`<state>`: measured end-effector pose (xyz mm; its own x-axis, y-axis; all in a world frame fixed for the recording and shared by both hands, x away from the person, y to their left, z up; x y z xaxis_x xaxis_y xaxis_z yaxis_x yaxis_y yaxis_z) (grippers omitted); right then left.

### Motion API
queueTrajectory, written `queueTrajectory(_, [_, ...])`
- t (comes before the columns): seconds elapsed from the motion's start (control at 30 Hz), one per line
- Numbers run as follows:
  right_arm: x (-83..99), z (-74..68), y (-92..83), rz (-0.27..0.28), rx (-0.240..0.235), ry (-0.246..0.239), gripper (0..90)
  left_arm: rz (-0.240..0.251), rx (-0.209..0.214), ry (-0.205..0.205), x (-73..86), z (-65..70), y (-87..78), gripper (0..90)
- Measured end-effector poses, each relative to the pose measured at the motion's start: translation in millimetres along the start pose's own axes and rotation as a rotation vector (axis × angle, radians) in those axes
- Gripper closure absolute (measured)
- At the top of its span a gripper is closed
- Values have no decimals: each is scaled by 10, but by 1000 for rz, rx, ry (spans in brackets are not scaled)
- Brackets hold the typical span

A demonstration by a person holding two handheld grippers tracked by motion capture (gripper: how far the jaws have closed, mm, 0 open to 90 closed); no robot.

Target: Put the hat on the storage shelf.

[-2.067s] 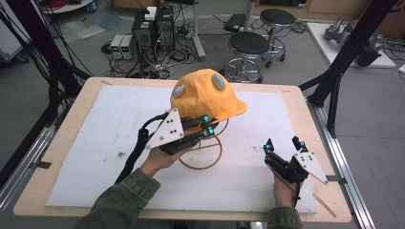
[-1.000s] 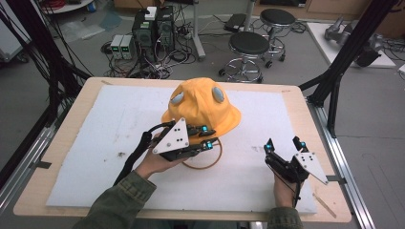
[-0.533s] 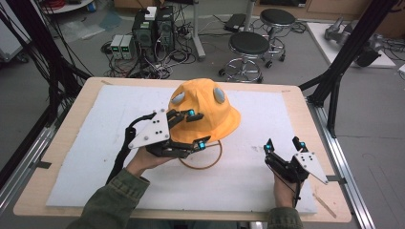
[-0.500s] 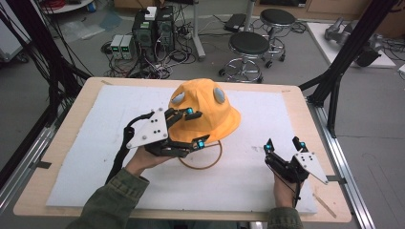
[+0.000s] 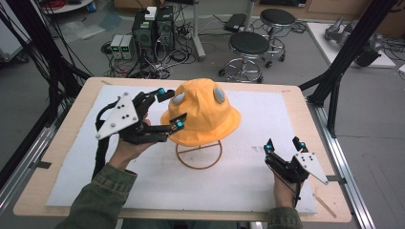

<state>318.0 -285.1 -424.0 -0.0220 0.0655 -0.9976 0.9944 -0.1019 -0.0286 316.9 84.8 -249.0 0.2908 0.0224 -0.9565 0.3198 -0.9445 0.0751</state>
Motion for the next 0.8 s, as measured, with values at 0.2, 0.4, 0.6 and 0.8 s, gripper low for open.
queueTrajectory(0.2, [7, -15, 3, -4, -1, 6, 104, 28, -71, -16, -71, -112, -211, 320])
queueTrajectory(0.4, [8, -17, -3, -6, -1, 3, 104, 56, -130, -35, -132, -237, -437, 319])
queueTrajectory(0.6, [9, -21, -2, -8, -3, 5, 104, 63, -210, -41, -150, -346, -684, 317])
queueTrajectory(0.8, [2, -8, -4, -2, 4, 8, 104, 63, -309, -50, -124, -423, -939, 315])
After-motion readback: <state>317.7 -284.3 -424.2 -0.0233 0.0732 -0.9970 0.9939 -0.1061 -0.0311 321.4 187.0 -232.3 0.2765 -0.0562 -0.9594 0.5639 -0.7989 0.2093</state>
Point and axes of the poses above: each handheld gripper's, and its own axes: y roughly forward along the jaws, x roughly out of its underside, z roughly to its right, the point moved 6 cm from there along y, roughly forward along the jaws, and after that the axes turned 13 degrees about x, right-handed, at the moved point
